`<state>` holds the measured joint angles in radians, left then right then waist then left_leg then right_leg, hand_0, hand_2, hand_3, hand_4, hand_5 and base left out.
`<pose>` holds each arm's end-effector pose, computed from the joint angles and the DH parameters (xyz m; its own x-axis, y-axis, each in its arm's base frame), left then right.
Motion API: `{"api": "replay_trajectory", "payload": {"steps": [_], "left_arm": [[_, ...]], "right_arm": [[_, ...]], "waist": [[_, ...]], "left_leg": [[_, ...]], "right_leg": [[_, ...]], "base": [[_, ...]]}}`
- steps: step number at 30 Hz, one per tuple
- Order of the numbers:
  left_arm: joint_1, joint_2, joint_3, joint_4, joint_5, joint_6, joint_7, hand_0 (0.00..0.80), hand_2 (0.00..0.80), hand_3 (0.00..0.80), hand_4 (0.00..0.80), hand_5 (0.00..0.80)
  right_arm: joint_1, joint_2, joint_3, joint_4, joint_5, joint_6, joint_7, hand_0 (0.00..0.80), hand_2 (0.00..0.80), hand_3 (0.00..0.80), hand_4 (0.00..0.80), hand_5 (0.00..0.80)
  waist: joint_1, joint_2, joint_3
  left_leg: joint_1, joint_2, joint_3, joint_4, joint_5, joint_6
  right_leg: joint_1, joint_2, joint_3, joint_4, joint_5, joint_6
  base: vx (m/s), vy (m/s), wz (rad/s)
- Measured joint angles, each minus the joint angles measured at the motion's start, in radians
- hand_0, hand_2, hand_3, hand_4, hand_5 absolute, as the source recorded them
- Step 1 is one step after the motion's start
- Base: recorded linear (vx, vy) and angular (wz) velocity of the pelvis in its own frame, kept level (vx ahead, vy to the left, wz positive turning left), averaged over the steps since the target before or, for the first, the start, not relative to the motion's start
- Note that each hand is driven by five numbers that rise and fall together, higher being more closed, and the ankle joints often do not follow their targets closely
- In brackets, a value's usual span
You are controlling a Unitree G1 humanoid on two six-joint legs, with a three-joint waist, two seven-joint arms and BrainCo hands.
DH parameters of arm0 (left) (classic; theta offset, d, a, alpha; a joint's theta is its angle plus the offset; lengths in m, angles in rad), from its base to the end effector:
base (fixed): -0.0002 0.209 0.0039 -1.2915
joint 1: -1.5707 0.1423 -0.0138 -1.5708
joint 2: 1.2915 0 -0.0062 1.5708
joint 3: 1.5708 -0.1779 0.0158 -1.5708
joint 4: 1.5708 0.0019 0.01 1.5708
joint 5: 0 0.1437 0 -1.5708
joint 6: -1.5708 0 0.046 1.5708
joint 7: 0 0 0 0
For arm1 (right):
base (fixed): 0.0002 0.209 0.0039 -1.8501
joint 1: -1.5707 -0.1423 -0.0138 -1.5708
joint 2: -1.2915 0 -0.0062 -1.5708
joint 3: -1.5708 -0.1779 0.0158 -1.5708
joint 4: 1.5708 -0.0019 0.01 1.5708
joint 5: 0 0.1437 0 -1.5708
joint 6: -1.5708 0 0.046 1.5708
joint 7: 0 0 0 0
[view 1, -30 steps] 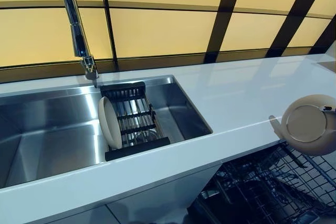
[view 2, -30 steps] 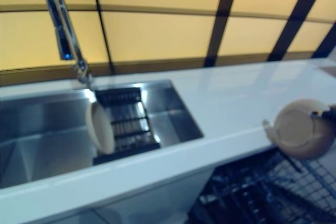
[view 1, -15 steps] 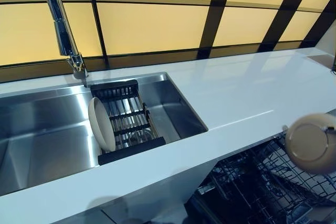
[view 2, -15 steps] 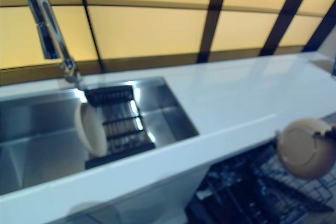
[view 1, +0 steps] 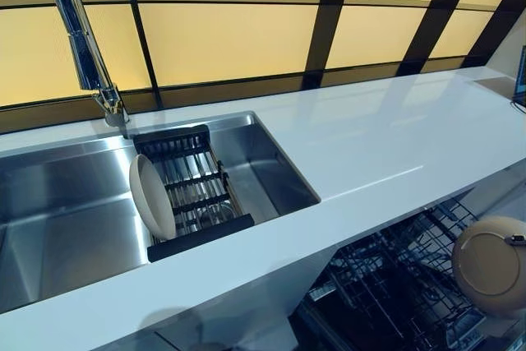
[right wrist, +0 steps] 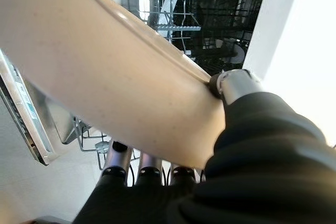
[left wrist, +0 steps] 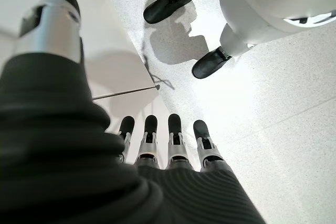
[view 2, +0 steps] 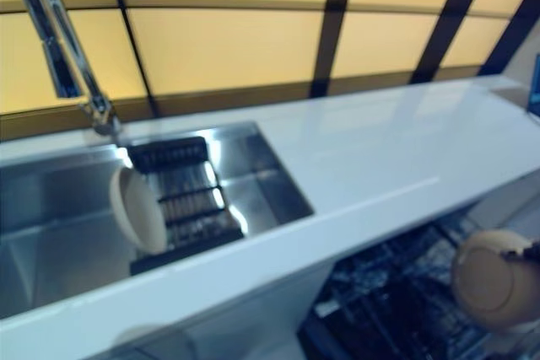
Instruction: Take plates into dishwasher
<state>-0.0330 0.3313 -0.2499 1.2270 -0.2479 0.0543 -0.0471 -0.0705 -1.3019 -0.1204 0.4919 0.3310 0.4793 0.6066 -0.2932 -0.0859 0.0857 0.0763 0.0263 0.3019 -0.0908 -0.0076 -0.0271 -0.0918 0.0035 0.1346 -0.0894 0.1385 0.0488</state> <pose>0.0825 0.2484 -0.1068 0.3052 0.1837 -0.9344 0.0315 0.9787 0.2027 0.1776 -0.4239 0.1891 0.6885 -0.3092 -0.6560 -0.1004 0.8552 -0.5085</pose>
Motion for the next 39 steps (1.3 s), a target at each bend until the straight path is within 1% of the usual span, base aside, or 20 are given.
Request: {"api": "replay_trajectory", "payload": {"steps": [3, 7, 11, 13, 15, 19, 25, 32, 39], "left_arm": [[0.002, 0.0, 0.006, 0.0, 0.0, 0.0, 0.0, 0.0, 0.0, 0.0, 0.0, 0.0], [0.009, 0.0, 0.011, 0.0, 0.0, -0.001, 0.001, 0.0, 0.0, 0.0, 0.0, 0.0], [0.008, 0.0, 0.011, -0.002, 0.0, -0.001, 0.001, 0.0, 0.0, 0.0, 0.0, 0.0], [0.008, -0.001, 0.016, 0.001, 0.0, -0.001, 0.001, 0.0, 0.0, 0.0, 0.0, 0.0], [0.007, -0.003, 0.017, 0.002, 0.0, -0.001, 0.001, 0.0, 0.0, 0.0, 0.0, 0.0], [0.004, -0.015, 0.017, 0.0, 0.0, -0.003, 0.001, 0.0, 0.0, 0.0, 0.0, 0.0], [0.001, -0.033, 0.017, 0.0, 0.0, -0.003, 0.001, 0.0, 0.0, 0.0, 0.0, 0.0], [-0.001, -0.049, 0.018, -0.001, -0.001, -0.003, 0.001, 0.0, 0.0, 0.0, 0.0, 0.0], [-0.009, -0.05, 0.018, -0.011, -0.001, -0.003, 0.004, 0.0, 0.0, 0.0, 0.0, 0.0]], "right_arm": [[0.034, 0.03, -0.032, -0.059, -0.015, -0.009, -0.007, 0.8, 0.8, 0.8, 0.8, 0.8], [0.079, 0.121, -0.031, -0.154, -0.045, -0.046, -0.063, 0.8, 0.8, 0.8, 0.8, 0.8], [0.105, 0.145, -0.028, -0.23, -0.072, -0.072, -0.109, 0.8, 0.8, 0.8, 0.8, 0.8], [0.106, 0.151, -0.028, -0.26, -0.085, -0.072, -0.129, 0.8, 0.8, 0.8, 0.8, 0.8], [0.116, 0.187, -0.024, -0.318, -0.107, -0.068, -0.159, 0.8, 0.8, 0.8, 0.8, 0.8], [0.138, 0.234, -0.016, -0.362, -0.122, -0.061, -0.16, 0.8, 0.8, 0.8, 0.8, 0.8], [0.145, 0.235, 0.009, -0.38, -0.128, -0.05, -0.171, 0.8, 0.8, 0.8, 0.8, 0.8], [0.145, 0.271, 0.017, -0.398, -0.178, -0.041, -0.179, 0.8, 0.8, 0.8, 0.8, 0.8], [0.145, 0.273, 0.023, -0.412, -0.248, -0.043, -0.181, 0.8, 0.8, 0.8, 0.8, 0.8]], "waist": [[-0.009, -0.002, -0.001], [-0.02, -0.003, -0.003], [-0.019, 0.0, -0.004], [-0.021, 0.001, -0.004], [-0.023, 0.005, -0.004], [-0.023, 0.023, -0.004], [-0.023, 0.045, -0.002], [-0.022, 0.057, 0.007], [-0.021, 0.067, 0.035]], "left_leg": [[0.001, 0.002, 0.0, 0.0, -0.001, -0.001], [0.003, 0.003, 0.005, 0.0, 0.0, -0.005], [0.008, 0.002, 0.016, 0.0, 0.0, -0.005], [0.01, 0.002, 0.021, 0.0, 0.0, -0.004], [0.011, 0.003, 0.023, 0.0, 0.0, -0.005], [0.009, 0.002, 0.023, 0.0, 0.0, -0.005], [0.003, 0.003, 0.024, -0.001, -0.001, -0.004], [-0.004, 0.004, 0.024, 0.0, 0.0, -0.005], [-0.005, 0.004, 0.024, 0.0, 0.0, -0.005]], "right_leg": [[0.0, 0.003, 0.001, 0.0, 0.0, 0.0], [0.001, 0.008, 0.006, 0.0, 0.0, 0.0], [0.002, 0.007, 0.017, 0.0, 0.002, 0.0], [0.002, 0.005, 0.02, 0.0, 0.003, 0.001], [0.001, 0.006, 0.022, 0.0, 0.003, 0.001], [0.0, 0.006, 0.022, 0.0, 0.003, 0.001], [-0.007, 0.006, 0.022, 0.0, 0.003, 0.001], [-0.014, 0.007, 0.022, 0.0, 0.004, 0.0], [-0.015, 0.006, 0.022, 0.0, 0.004, -0.001]], "base": [[0.0, 0.0, 0.0], [-0.008, 0.01, -0.03], [-0.019, 0.027, -0.08], [-0.023, 0.037, -0.07], [-0.015, 0.038, -0.03], [-0.004, 0.008, 0.0], [0.0, 0.0, 0.0], [0.0, 0.0, 0.0], [-0.004, 0.0, 0.0]]}}
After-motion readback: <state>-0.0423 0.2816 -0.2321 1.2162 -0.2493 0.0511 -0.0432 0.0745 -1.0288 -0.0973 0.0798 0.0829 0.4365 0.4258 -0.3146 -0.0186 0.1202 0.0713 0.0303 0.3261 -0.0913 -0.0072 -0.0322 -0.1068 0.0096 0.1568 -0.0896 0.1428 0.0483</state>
